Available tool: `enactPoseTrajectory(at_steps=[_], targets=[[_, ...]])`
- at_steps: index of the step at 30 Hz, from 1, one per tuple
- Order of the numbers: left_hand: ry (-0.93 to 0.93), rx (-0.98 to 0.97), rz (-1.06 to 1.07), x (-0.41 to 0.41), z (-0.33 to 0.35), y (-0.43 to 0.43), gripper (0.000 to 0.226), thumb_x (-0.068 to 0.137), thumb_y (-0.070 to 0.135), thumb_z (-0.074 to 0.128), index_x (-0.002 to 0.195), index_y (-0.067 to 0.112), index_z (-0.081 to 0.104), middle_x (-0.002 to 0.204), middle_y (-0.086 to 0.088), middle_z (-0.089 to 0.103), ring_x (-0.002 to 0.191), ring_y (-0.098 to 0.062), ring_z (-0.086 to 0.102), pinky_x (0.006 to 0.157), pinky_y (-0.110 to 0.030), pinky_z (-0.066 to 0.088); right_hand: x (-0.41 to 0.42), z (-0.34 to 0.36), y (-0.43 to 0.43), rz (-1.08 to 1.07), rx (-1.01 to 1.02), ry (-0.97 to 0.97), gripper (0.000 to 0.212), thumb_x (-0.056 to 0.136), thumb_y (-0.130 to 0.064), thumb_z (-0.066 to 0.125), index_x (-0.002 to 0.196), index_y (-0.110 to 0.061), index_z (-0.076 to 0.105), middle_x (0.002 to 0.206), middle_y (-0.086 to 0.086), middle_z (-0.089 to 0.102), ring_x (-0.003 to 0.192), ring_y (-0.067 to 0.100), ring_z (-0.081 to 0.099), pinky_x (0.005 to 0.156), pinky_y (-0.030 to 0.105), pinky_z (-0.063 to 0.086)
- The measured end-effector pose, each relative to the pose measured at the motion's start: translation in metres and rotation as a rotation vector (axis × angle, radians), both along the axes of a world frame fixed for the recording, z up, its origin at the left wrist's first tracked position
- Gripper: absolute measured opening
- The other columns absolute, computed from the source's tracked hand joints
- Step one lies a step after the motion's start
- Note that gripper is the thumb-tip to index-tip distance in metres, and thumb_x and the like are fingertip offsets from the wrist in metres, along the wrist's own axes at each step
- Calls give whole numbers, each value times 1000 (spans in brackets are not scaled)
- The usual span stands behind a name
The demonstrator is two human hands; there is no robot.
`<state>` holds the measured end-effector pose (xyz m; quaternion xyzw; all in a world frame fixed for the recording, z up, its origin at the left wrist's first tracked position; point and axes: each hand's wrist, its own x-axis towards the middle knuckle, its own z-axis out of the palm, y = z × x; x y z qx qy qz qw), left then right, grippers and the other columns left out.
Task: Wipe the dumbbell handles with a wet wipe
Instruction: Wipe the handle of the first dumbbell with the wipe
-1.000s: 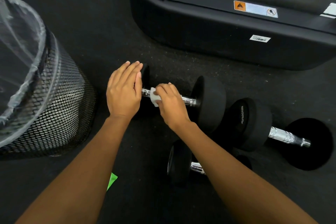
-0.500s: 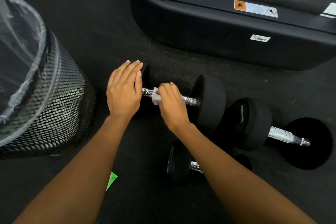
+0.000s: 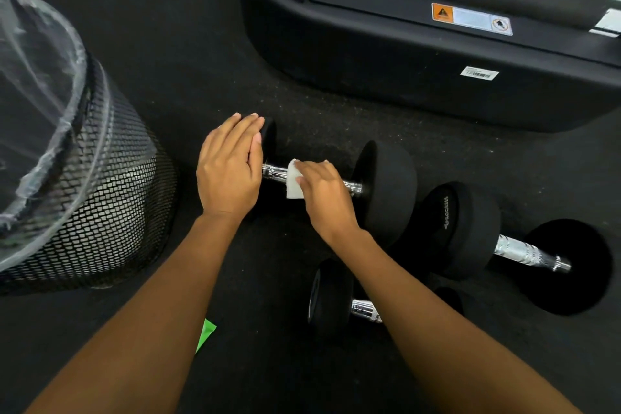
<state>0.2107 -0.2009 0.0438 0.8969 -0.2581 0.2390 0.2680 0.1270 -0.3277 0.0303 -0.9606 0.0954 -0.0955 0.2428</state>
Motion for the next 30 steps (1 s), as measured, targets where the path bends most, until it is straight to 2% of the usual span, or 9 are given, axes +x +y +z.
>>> enactPoseTrajectory(at_steps=[3,6,8,11,14,19,22,25,30], targets=[[1,-3,6,0,0,0,33,99,20,37,121,10,60,124,-2,61,124,-18,48,105,-33,33,-5,-4,1,-25,19,-87,29,85,5,57,114,5,61,110,17,66,102,32,60,105,34,29],[6,8,11,0,1,0,34,99,21,36,121,11,60,125,-1,60,124,-17,47,106,-32,31,0,-2,4,-50,47,-36,27,89,2,54,116,2,61,111,15,66,106,30,56,107,33,30],[12,15,17,0,2,0,35,99,21,35,121,11,60,125,-1,60,125,-17,47,106,-30,29,10,1,5,-65,40,58,20,90,-1,53,108,-2,63,104,12,66,102,27,53,94,33,42],[10,18,16,-1,3,0,35,99,20,36,121,10,60,125,-2,60,125,-18,47,106,-28,27,26,6,15,-50,37,118,11,90,-3,52,93,-4,62,95,12,64,97,27,52,78,33,43],[12,14,9,-2,3,0,34,99,19,36,121,9,59,125,-3,60,125,-18,47,106,-27,27,27,8,26,26,33,91,10,88,-2,55,95,-5,62,96,10,64,96,25,52,81,27,39],[-2,13,6,-1,2,0,33,99,19,37,121,9,60,125,-2,61,124,-18,48,105,-29,30,9,6,7,55,3,21,29,80,1,66,108,-1,59,108,12,62,105,27,51,106,31,29],[5,15,12,-1,3,0,33,99,19,37,121,10,60,125,-2,61,124,-17,48,105,-29,30,5,8,6,-4,30,22,29,82,-6,67,109,-1,58,110,12,59,108,27,48,101,35,37],[5,21,15,-1,3,-1,33,99,19,37,121,10,60,124,-2,61,124,-18,48,105,-30,30,16,12,18,12,0,27,33,74,-1,70,105,-1,58,106,13,59,101,28,50,93,35,40],[14,31,7,-2,4,0,35,99,20,35,122,9,59,125,-3,60,125,-18,47,105,-29,28,25,12,32,95,-122,40,43,60,6,75,98,-5,57,99,11,59,94,27,53,99,36,39]])
